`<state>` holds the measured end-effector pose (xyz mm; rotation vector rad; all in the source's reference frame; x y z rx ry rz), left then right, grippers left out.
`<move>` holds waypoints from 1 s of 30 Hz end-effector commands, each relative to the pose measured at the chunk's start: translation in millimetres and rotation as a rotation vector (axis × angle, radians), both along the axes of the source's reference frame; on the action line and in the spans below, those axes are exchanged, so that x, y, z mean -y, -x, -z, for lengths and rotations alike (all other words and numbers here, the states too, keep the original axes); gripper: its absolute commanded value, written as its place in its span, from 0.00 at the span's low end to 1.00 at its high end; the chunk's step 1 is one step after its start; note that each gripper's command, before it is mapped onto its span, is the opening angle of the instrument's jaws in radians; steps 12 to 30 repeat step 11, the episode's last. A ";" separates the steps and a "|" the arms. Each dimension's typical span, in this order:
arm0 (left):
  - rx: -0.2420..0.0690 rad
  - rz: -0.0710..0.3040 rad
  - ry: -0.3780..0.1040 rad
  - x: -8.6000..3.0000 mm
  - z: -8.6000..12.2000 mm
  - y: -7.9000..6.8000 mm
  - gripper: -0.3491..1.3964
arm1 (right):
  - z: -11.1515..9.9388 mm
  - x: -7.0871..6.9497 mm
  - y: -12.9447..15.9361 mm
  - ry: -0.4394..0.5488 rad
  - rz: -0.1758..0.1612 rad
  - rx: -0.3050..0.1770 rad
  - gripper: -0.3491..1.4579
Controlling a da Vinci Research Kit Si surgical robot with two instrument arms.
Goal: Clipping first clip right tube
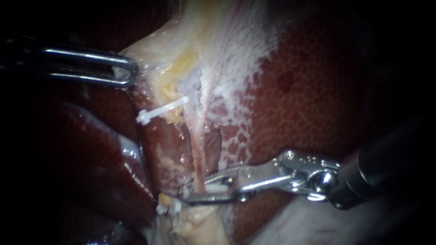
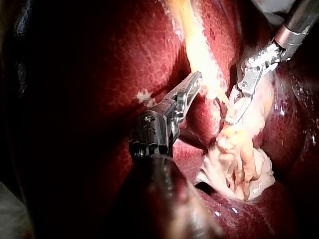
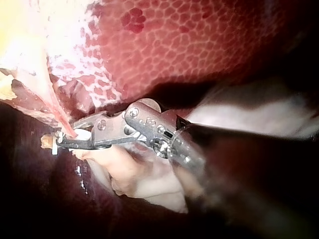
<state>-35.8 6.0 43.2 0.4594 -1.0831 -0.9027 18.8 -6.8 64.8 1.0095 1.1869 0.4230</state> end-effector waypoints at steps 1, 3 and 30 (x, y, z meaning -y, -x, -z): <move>0.000 0.000 0.000 0.0 0.0 0.0 0.00 | 0.0 0.0 0.0 0.000 0.000 0.000 0.00; 0.000 0.000 0.000 0.0 0.0 0.0 0.00 | 0.0 0.0 0.0 0.000 0.000 0.000 0.00; 0.000 0.000 0.000 0.0 0.0 0.0 0.00 | 0.0 0.0 0.0 0.000 0.001 -0.001 0.00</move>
